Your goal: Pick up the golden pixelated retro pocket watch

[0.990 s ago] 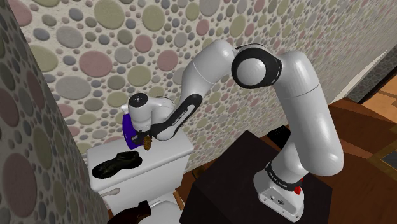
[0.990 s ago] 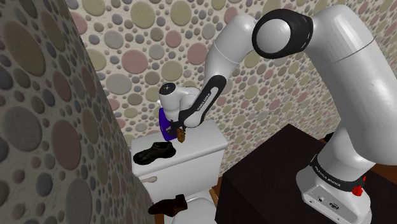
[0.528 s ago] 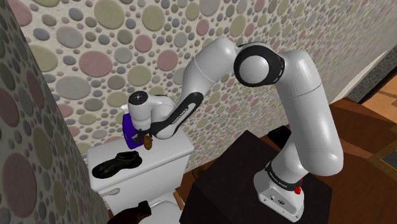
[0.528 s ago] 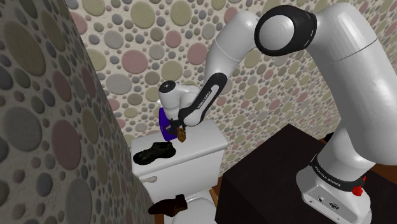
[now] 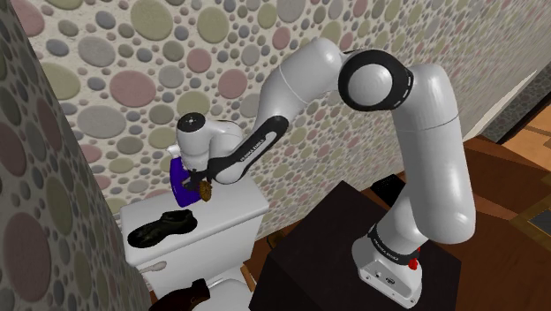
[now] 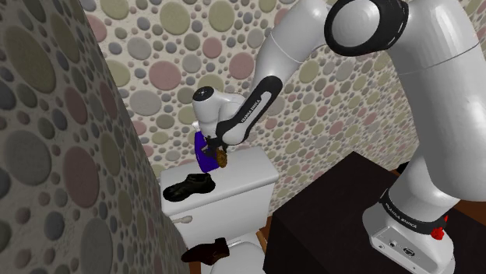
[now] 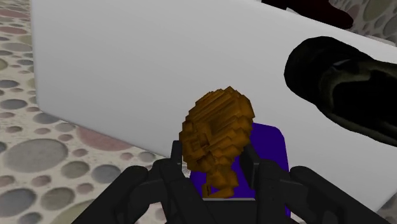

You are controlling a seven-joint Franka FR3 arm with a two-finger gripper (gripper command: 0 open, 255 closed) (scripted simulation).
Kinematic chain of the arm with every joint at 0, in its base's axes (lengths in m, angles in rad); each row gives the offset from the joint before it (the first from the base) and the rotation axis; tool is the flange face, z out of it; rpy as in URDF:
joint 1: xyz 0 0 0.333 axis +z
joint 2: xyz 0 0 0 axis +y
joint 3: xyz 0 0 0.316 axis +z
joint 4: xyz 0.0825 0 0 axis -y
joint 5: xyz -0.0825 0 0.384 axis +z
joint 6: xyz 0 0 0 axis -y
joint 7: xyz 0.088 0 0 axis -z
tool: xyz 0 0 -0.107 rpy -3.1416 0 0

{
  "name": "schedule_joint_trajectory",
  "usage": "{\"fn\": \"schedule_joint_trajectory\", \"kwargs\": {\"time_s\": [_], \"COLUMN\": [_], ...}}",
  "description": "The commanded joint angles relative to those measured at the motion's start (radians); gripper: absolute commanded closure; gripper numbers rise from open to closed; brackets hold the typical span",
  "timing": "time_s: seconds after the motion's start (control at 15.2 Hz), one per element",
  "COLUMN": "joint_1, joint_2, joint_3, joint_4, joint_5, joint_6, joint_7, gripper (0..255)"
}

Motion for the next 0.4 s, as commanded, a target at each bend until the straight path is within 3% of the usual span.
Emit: {"fn": "schedule_joint_trajectory", "kwargs": {"time_s": [0.0,0.33], "joint_1": [-0.005,-0.014], "joint_2": [-0.021,-0.055], "joint_3": [0.008,0.022], "joint_4": [-0.007,-0.017], "joint_5": [0.010,0.026], "joint_6": [-0.014,-0.037], "joint_7": [-0.009,-0.025], "gripper": [255,255]}}
